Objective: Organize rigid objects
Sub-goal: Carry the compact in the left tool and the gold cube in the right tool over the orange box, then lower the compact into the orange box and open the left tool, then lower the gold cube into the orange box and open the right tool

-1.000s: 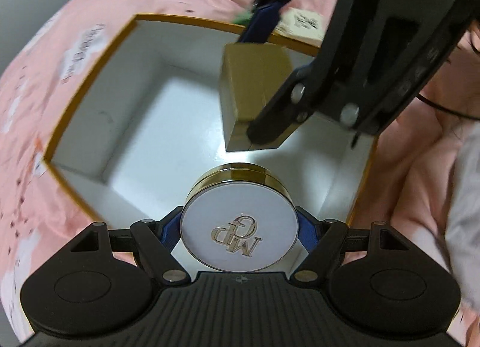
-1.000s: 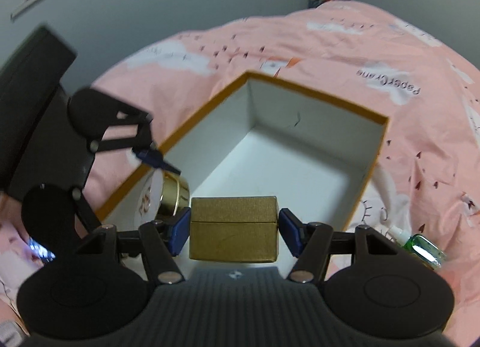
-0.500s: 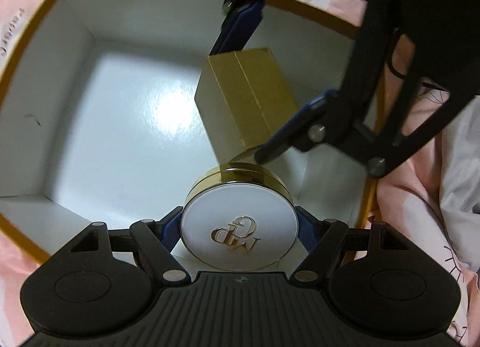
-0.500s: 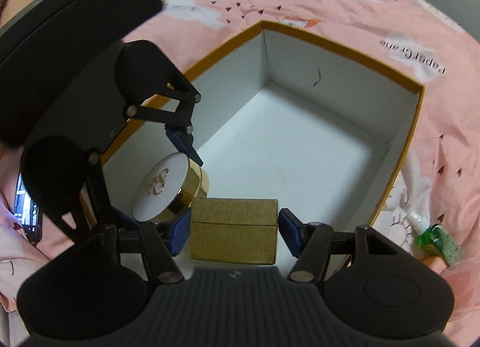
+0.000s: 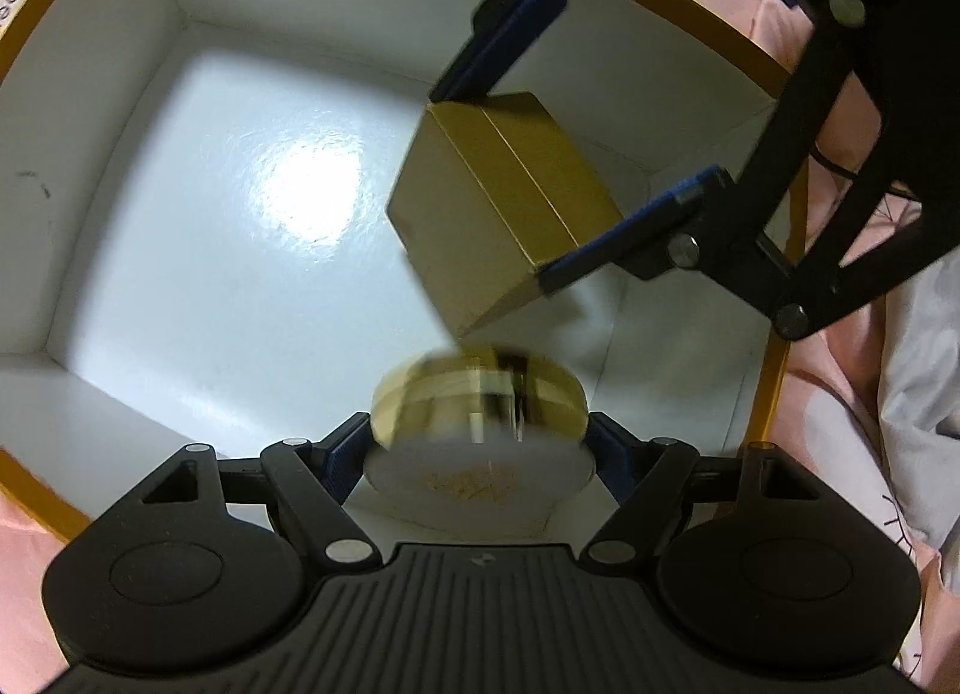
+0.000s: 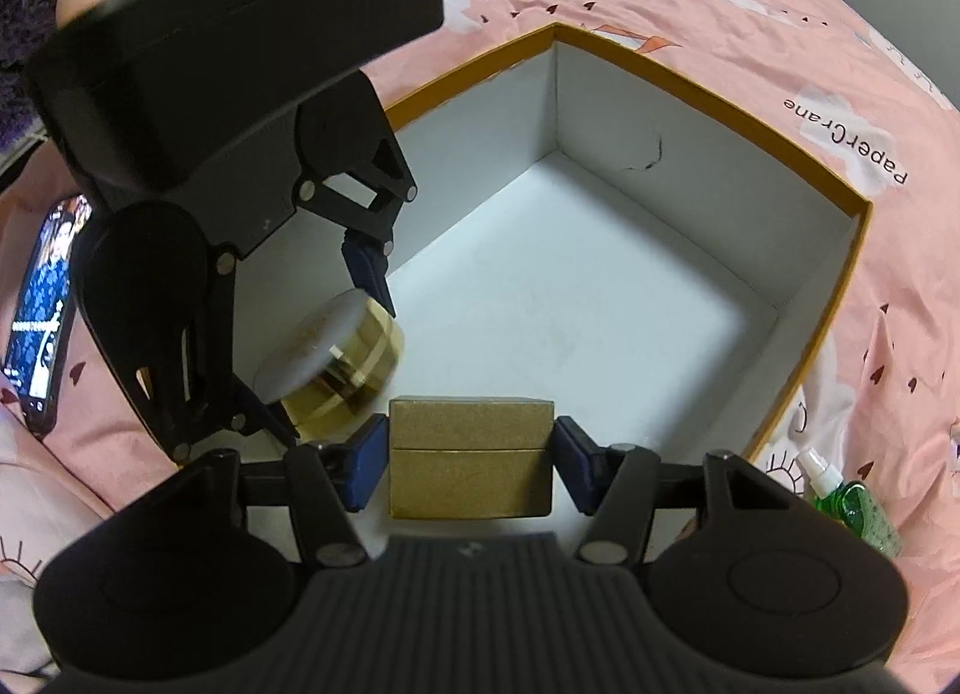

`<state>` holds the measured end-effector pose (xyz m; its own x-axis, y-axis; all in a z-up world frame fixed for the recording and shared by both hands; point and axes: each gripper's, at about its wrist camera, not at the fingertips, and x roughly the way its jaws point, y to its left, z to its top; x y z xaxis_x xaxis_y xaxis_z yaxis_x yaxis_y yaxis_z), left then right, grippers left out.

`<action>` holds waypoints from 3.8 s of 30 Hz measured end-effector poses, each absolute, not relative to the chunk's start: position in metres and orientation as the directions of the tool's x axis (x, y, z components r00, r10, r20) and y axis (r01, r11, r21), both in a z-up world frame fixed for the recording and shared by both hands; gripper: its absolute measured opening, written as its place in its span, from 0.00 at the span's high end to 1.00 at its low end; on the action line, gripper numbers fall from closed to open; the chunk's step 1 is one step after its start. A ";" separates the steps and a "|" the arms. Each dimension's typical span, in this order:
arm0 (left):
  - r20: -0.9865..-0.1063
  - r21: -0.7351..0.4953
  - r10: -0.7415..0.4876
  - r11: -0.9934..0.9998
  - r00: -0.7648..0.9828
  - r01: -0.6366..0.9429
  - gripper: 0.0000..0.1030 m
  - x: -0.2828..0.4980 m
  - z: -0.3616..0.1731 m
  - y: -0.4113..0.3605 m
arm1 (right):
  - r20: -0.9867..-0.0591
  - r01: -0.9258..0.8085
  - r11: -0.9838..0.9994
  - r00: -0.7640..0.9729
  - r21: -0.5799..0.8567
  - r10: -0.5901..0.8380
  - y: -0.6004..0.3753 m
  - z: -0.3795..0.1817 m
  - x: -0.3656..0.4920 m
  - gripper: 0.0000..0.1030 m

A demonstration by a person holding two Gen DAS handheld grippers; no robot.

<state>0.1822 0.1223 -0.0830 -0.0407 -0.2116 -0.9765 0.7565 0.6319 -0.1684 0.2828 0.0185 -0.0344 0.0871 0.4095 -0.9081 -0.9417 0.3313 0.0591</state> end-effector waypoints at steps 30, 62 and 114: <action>-0.954 -0.045 -0.211 0.803 0.214 0.594 0.58 0.163 -0.039 0.150 | -0.905 -0.932 0.346 0.050 0.110 0.423 0.056 -0.053 0.278 0.43; -0.976 -0.131 -0.218 0.643 0.017 0.754 0.51 0.151 -0.063 0.137 | -0.877 -0.910 0.249 -0.198 0.330 0.438 0.069 -0.061 0.284 0.31; -0.965 -0.153 -0.260 0.666 0.035 0.731 0.47 0.153 -0.048 0.153 | -0.896 -0.720 0.564 -0.187 0.404 0.403 0.042 -0.066 0.318 0.51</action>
